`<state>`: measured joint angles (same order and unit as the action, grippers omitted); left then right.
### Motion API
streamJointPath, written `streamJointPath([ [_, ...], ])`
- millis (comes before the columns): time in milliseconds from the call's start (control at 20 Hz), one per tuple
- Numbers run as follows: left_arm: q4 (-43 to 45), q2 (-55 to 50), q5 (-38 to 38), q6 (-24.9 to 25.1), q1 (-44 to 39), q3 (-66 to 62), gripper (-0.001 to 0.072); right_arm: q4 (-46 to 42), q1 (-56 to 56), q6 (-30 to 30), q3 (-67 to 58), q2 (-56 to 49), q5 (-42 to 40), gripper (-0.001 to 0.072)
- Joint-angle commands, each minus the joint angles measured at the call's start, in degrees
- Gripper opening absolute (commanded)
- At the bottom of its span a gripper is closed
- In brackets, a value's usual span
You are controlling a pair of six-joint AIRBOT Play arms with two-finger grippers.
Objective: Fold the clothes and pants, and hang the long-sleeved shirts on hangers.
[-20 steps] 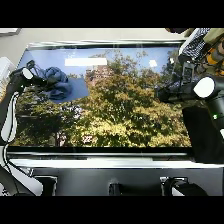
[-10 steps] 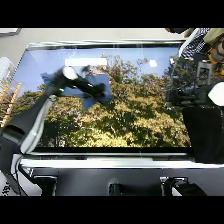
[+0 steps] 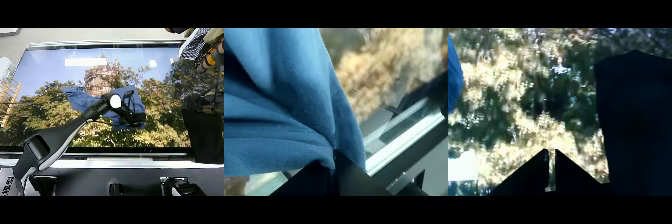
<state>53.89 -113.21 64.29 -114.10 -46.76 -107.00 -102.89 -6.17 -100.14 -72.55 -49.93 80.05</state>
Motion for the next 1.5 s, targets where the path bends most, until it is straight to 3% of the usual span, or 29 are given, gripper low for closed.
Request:
streamJointPath([
  [0, -0.2, -0.2, -1.1, -2.0, -2.8, -0.1, 0.0192, -0.5, 0.0, 0.0, 0.0, 0.4, 1.0, 0.0088],
  [50, -0.2, 0.3, -0.6, -1.3, -2.1, 0.0, 0.0380, 1.0, 0.0, -0.7, 0.0, 0.4, 0.6, 0.0088],
  [100, -0.1, 1.1, 0.2, 0.2, -0.8, -0.1, 0.0502, 2.6, 0.0, -3.7, 0.0, 0.4, -1.0, 0.0092],
  [150, -0.1, 2.4, 1.7, 2.3, 1.3, -0.1, 0.0517, 3.8, 0.0, -9.0, 0.0, 0.3, -3.2, 0.0139],
  [250, 2.2, 6.1, 8.5, 3.3, 6.8, 0.0, 0.0516, 4.9, 0.0, -14.8, -0.4, -1.8, -4.6, 0.0149],
  [300, 5.9, 8.2, 12.3, 3.4, 9.7, 0.0, 0.0515, 4.6, 0.2, -15.7, -0.9, -3.8, -2.4, 0.0150],
  [350, 11.2, 10.7, 16.2, 3.7, 12.8, 0.0, 0.0515, 5.9, 1.8, -16.1, -1.7, -6.3, -0.3, 0.0204],
  [450, 20.6, 15.6, 22.0, 6.1, 19.1, 0.0, 0.0514, 13.2, 8.4, -14.7, -2.3, -10.3, -0.5, 0.0248],
  [600, 26.8, 21.8, 25.6, 8.3, 28.7, 0.0, 0.0514, 31.6, 22.1, -1.3, -0.4, -17.4, -0.2, 0.0278],
  [650, 26.8, 23.1, 25.5, 8.3, 31.6, 0.0, 0.0514, 37.6, 25.1, 3.4, 1.7, -19.7, 1.0, 0.0316],
  [700, 26.7, 24.0, 25.6, 8.3, 34.4, 0.0, 0.0515, 42.4, 27.1, 7.1, 4.7, -21.5, 1.4, 0.0398],
  [900, 26.8, 23.9, 26.4, 8.3, 41.7, 0.0, 0.0515, 53.2, 26.7, 15.6, 21.7, -23.5, -6.6, 0.0407],
  [1150, 26.8, 22.7, 26.3, 8.3, 45.1, 0.0, 0.0515, 54.6, 19.7, 17.0, 31.6, -24.1, -16.2, 0.0408],
  [1450, 27.1, 21.5, 26.1, 9.0, 45.3, 0.2, 0.0516, 57.1, 10.2, 15.2, 32.6, -29.0, -21.3, 0.0390],
])
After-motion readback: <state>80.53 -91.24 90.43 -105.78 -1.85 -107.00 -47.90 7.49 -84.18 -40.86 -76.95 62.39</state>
